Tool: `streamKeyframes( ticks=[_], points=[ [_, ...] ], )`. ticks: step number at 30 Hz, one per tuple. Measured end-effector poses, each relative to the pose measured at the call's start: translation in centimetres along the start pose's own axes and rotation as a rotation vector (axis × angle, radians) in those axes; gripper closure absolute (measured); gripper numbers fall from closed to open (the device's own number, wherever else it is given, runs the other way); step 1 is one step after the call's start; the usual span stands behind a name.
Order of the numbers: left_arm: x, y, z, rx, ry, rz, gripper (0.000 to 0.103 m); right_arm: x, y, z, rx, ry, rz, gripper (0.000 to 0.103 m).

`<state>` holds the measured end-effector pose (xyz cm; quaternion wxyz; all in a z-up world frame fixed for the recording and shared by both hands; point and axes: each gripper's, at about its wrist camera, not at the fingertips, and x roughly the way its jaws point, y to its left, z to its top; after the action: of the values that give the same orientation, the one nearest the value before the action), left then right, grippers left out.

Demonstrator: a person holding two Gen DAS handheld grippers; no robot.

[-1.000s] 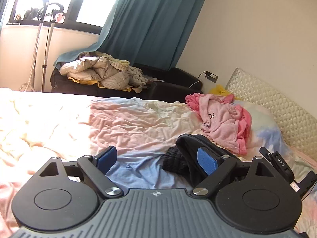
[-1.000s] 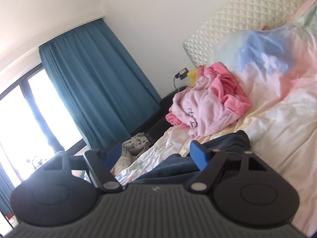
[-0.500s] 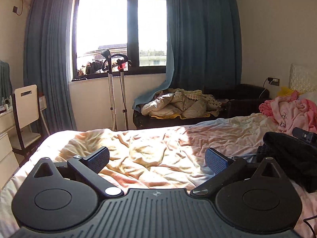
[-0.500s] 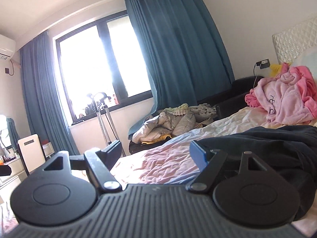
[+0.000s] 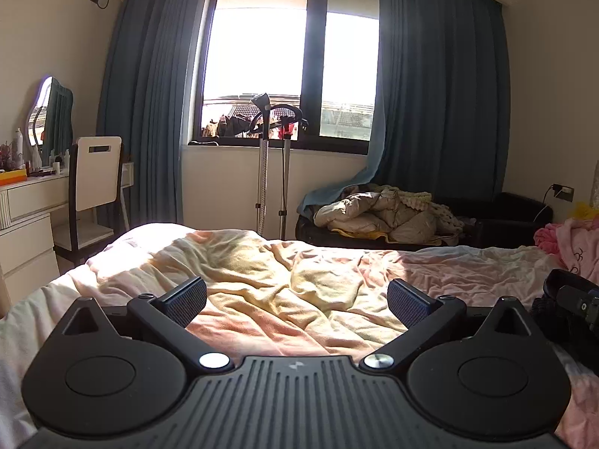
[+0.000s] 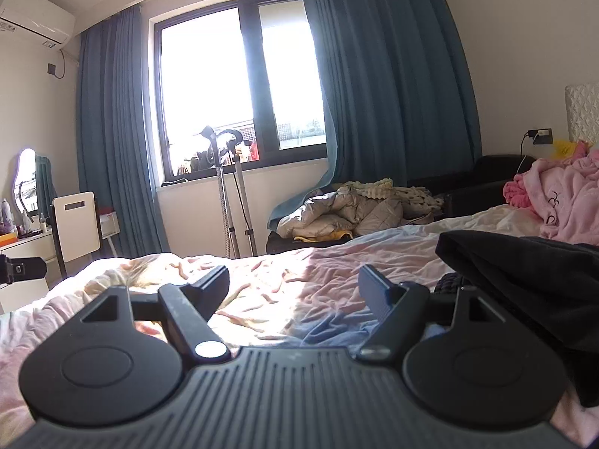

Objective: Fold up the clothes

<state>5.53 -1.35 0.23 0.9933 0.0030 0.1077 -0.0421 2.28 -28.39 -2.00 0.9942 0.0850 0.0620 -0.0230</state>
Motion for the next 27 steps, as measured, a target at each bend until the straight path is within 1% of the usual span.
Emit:
streamKeyframes(
  ticks=[2, 4, 7, 10, 13, 21, 27],
  points=[
    [-0.1, -0.9, -0.4, 0.051, -0.018, 0.018, 0.0, 0.5, 0.3, -0.5, -0.017, 0.014, 0.007, 0.026],
    [-0.1, -1.4, -0.6, 0.071, -0.018, 0.027, 0.0, 0.8, 0.2, -0.8, -0.007, 0.018, 0.018, 0.026],
    [-0.2, -1.3, -0.7, 0.045, -0.004, -0.011, 0.0, 1.0, -0.1, -0.9, 0.011, 0.02, 0.019, 0.025],
    [-0.5, -1.2, -0.7, 0.027, -0.012, -0.028, 0.0, 1.2, -0.3, -1.0, 0.02, 0.028, 0.02, 0.024],
    [-0.5, -1.3, -0.8, 0.025, -0.011, -0.023, 0.0, 1.3, -0.3, -1.1, 0.019, 0.031, 0.024, 0.023],
    [0.0, -1.2, -1.3, 0.019, 0.015, -0.04, 0.0, 1.1, 0.3, -1.0, -0.009, 0.018, 0.036, 0.017],
    [-0.1, -1.3, -1.5, 0.032, -0.004, -0.033, 0.0, 1.2, 0.4, -1.0, -0.019, 0.015, 0.037, 0.015]
  ],
)
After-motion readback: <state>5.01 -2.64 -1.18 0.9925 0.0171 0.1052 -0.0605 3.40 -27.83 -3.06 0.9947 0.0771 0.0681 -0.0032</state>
